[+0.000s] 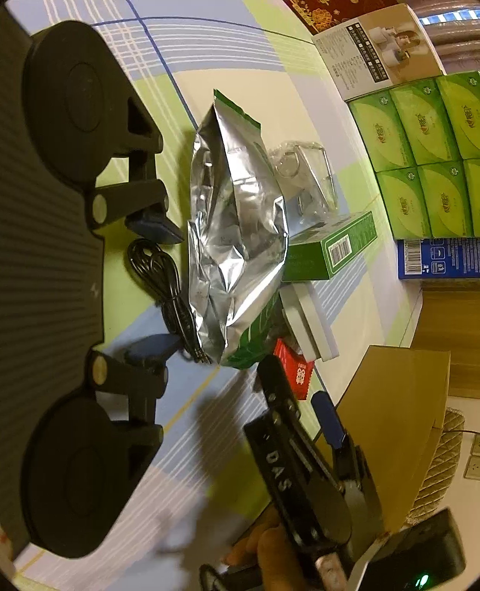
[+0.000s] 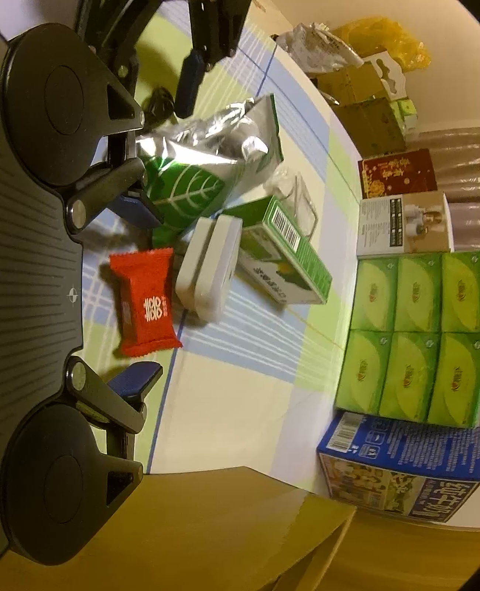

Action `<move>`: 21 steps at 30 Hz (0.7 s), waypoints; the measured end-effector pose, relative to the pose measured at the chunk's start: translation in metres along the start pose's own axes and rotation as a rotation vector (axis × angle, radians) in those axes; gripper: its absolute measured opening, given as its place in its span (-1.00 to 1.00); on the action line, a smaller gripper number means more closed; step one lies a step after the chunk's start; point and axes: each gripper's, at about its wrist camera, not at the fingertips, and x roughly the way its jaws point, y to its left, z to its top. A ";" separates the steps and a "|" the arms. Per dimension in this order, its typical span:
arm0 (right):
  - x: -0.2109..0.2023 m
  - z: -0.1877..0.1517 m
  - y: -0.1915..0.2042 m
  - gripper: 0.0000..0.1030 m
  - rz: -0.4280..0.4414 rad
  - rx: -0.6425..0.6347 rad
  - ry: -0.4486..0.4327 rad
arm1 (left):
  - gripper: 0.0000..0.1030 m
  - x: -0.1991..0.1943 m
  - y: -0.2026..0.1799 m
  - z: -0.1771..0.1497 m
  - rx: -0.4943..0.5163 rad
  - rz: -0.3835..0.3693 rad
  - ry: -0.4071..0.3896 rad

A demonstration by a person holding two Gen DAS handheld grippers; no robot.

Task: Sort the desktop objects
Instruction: 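Grasp the red candy packet with the right gripper while the left gripper approaches the black cable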

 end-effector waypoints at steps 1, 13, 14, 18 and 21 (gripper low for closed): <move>0.001 0.000 -0.001 0.49 0.000 0.001 0.003 | -0.34 0.000 0.000 0.000 0.004 0.003 0.005; 0.005 -0.005 -0.003 -0.09 0.037 0.052 0.036 | -0.45 -0.013 -0.006 -0.008 -0.064 0.070 0.052; 0.003 -0.006 -0.002 -0.12 0.035 0.054 0.038 | -0.45 -0.015 -0.007 -0.009 -0.070 0.076 0.055; -0.011 -0.012 0.006 -0.16 0.040 0.056 0.048 | -0.45 -0.022 -0.013 -0.015 -0.103 0.097 0.069; -0.027 -0.020 0.015 -0.16 0.040 0.047 0.052 | -0.45 -0.030 -0.016 -0.021 -0.155 0.112 0.080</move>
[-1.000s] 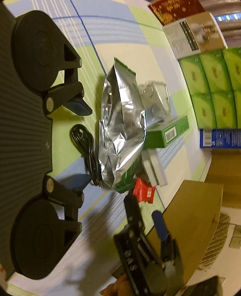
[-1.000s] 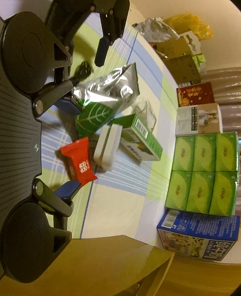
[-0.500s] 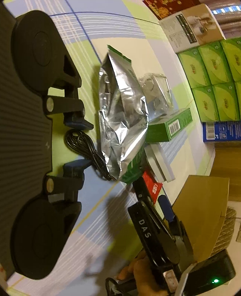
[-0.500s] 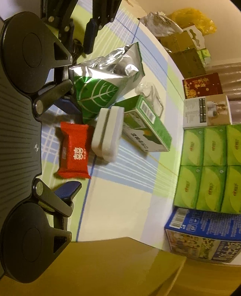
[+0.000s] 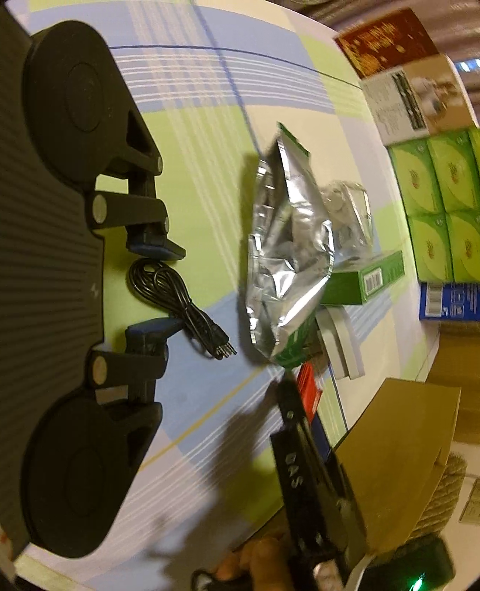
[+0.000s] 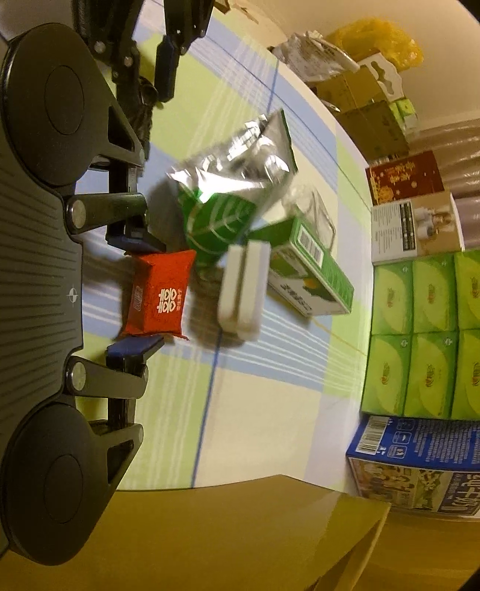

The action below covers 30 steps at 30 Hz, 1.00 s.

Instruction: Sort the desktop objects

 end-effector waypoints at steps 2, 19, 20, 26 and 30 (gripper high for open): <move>-0.011 -0.009 0.007 -0.15 0.003 -0.015 0.003 | -0.45 -0.006 -0.002 -0.005 -0.031 0.018 0.011; -0.043 -0.057 0.020 0.30 0.012 0.019 0.005 | -0.15 -0.026 -0.023 -0.032 -0.054 0.008 -0.020; -0.043 -0.057 0.020 0.30 0.012 0.022 0.005 | -0.16 -0.024 -0.022 -0.032 -0.058 0.004 -0.014; -0.041 -0.060 0.018 0.30 0.012 0.025 0.010 | -0.56 -0.023 -0.024 -0.029 -0.069 0.014 -0.008; -0.040 -0.061 0.022 0.30 -0.009 -0.011 0.001 | -0.63 -0.024 -0.022 -0.028 -0.100 0.006 -0.003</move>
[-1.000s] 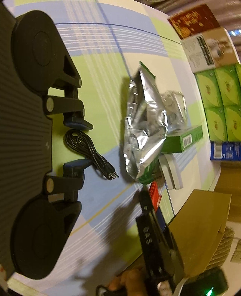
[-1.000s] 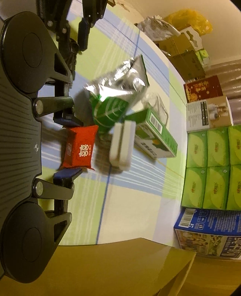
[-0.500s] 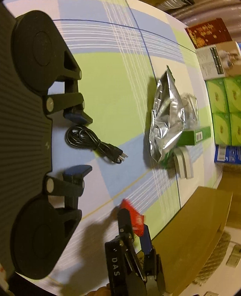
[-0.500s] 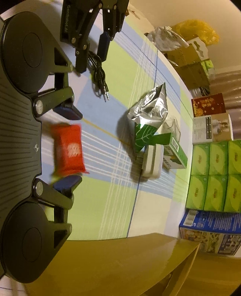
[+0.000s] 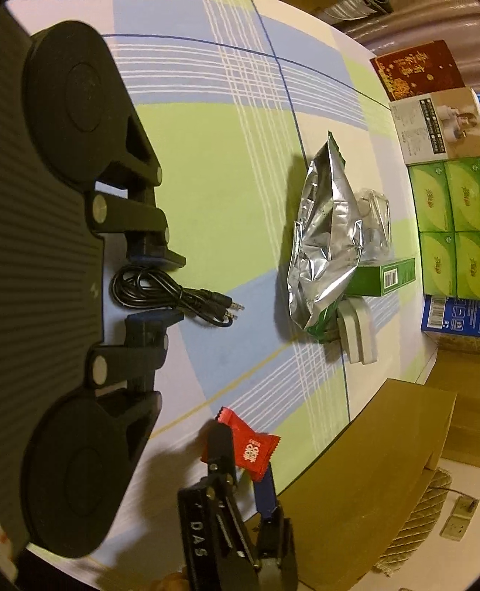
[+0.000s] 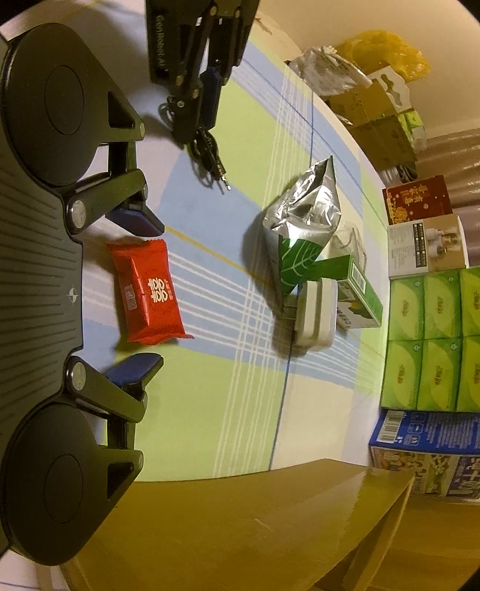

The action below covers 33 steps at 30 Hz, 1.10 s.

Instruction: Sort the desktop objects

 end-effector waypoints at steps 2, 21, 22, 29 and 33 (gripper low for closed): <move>0.002 -0.002 0.003 0.30 -0.010 -0.026 0.001 | -0.64 0.001 0.000 0.001 -0.003 0.002 0.001; 0.005 -0.003 0.017 -0.20 0.013 -0.084 0.005 | -0.48 0.006 -0.004 0.005 0.005 -0.003 -0.024; 0.004 -0.002 0.017 -0.21 0.017 -0.080 0.002 | -0.48 0.007 -0.004 0.005 0.005 -0.004 -0.024; 0.001 0.001 0.013 -0.21 0.022 -0.049 -0.019 | -0.76 0.007 -0.004 0.006 0.027 -0.001 -0.020; -0.002 0.002 0.014 -0.22 0.024 -0.047 -0.031 | -0.76 0.006 -0.004 0.007 0.020 -0.007 -0.019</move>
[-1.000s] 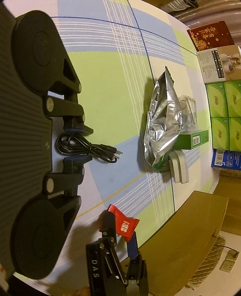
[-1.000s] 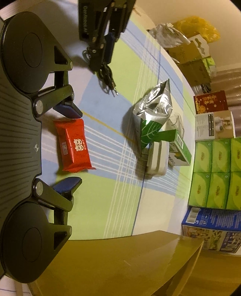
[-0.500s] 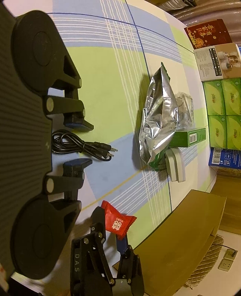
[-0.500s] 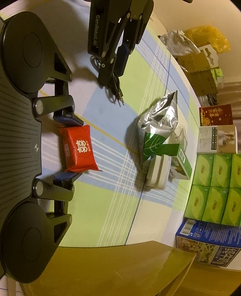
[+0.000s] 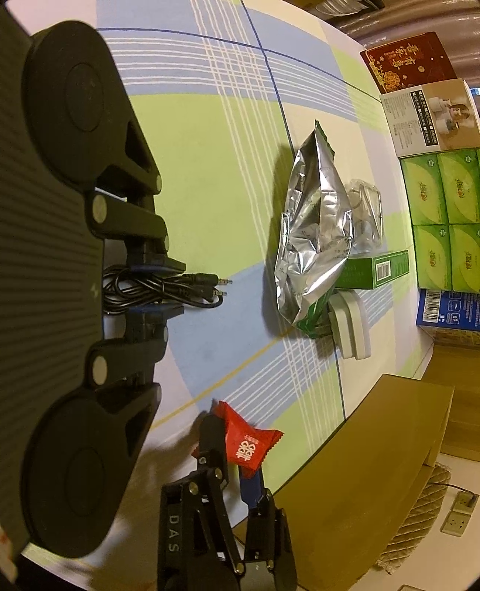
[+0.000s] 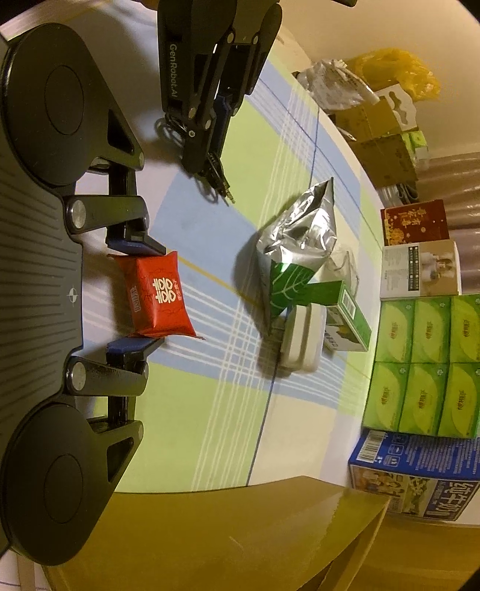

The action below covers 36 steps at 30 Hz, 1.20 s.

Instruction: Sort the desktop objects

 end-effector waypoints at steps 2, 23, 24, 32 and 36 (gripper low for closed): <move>-0.002 0.000 0.000 -0.22 -0.001 0.003 -0.012 | -0.76 -0.001 0.000 0.001 -0.005 0.001 -0.010; 0.008 -0.004 0.001 -0.03 -0.008 -0.010 0.017 | -0.66 0.008 -0.005 0.003 0.007 0.036 -0.026; 0.009 -0.004 0.001 0.01 -0.013 -0.012 0.018 | -0.66 0.009 -0.005 0.004 0.008 0.036 -0.028; 0.010 -0.004 0.007 0.25 -0.043 -0.072 0.006 | -0.79 0.009 -0.004 0.006 -0.006 0.033 -0.024; 0.012 -0.006 0.014 0.26 -0.074 -0.149 -0.004 | -0.79 0.007 -0.002 0.007 -0.023 0.032 -0.027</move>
